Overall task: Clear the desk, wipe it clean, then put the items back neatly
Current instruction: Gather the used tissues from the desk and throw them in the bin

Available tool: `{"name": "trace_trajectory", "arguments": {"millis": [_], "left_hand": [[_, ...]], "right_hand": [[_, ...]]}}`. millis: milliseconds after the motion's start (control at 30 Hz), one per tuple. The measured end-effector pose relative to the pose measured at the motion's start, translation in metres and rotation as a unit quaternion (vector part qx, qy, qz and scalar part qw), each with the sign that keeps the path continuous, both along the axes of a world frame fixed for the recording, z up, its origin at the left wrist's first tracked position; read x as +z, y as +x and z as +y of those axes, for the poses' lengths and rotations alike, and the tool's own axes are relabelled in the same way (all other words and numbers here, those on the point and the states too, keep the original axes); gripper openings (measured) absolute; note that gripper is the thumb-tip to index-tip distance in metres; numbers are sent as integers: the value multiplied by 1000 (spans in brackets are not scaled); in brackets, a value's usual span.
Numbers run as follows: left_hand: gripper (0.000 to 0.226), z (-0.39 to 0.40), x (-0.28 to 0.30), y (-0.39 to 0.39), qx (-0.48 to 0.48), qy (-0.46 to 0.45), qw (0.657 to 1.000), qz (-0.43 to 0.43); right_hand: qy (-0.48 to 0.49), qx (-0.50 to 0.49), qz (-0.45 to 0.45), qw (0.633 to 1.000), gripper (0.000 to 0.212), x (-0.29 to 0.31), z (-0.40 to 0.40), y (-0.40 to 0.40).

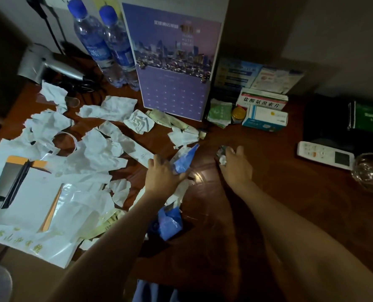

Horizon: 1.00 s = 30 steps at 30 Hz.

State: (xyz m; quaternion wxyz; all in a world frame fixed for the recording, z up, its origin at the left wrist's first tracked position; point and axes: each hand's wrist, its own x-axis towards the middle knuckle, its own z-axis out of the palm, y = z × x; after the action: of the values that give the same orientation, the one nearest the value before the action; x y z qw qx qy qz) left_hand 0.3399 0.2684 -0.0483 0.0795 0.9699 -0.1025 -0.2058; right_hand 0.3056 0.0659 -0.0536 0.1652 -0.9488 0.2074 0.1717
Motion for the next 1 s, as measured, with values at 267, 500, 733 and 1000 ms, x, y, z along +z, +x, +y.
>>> {"name": "trace_trajectory", "arguments": {"millis": [267, 500, 733, 1000], "left_hand": [[44, -16, 13, 0, 55, -80, 993, 64], [38, -26, 23, -2, 27, -115, 992, 52], [35, -21, 22, 1, -48, -149, 985, 69], [32, -25, 61, -21, -18, -170, 985, 26]], "right_hand": [[7, 63, -12, 998, 39, 0, -11, 4], [74, 50, -47, 995, 7, -1, -11, -2], [191, -15, -45, 980, 46, 11, -7, -30], [175, -36, -107, 978, 12, 32, 1, -56]]}}
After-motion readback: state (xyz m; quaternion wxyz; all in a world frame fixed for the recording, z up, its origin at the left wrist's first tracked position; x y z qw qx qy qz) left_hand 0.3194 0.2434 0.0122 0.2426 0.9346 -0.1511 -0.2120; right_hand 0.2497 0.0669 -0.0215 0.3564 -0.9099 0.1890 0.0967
